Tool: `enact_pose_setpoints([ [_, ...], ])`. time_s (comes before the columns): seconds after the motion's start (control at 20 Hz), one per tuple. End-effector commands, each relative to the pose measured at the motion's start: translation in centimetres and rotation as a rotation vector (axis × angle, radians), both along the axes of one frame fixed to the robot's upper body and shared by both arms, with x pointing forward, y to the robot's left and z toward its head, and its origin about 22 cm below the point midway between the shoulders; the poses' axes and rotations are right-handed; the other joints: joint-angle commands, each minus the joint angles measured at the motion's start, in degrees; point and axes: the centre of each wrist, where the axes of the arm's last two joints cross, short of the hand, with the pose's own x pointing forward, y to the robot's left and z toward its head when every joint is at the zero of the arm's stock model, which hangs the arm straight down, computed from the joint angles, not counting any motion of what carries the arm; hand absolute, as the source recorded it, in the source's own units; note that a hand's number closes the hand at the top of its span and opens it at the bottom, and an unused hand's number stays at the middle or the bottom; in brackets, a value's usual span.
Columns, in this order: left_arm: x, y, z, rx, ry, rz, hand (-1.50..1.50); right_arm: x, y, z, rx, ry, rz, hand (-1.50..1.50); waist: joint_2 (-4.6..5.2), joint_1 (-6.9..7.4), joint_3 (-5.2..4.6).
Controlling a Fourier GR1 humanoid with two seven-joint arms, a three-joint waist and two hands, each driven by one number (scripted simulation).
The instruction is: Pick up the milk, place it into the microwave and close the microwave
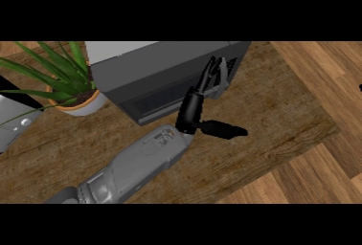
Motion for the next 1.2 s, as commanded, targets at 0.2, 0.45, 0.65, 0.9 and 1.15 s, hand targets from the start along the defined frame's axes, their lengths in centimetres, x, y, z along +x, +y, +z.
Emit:
enact_pose_setpoints([
  [0.2,1.2,-0.4,1.1,-0.018,0.02,0.025,-1.5,0.2,-0.4,0.4,-0.013,0.025,0.019,-1.5,0.33,-0.56,0.02],
  [0.45,1.2,-0.6,1.2,-0.018,0.008,0.025,-1.5,0.6,0.0,0.9,-0.011,0.015,0.055,-1.5,0.24,-0.95,0.05],
  [0.65,1.1,-0.4,0.7,-0.019,0.007,0.022,-1.5,0.7,-0.1,1.2,-0.008,0.01,0.066,-1.5,0.4,-0.76,0.06],
  [0.9,1.4,0.1,0.1,-0.02,0.11,0.012,1.5,0.7,-0.5,1.8,-0.004,0.002,0.058,-1.5,0.76,-0.79,0.24],
  [1.15,3.8,3.9,-0.7,0.203,0.01,0.178,-1.5,0.7,-0.4,2.1,-0.016,0.005,0.073,-1.5,-0.55,0.68,0.85],
])
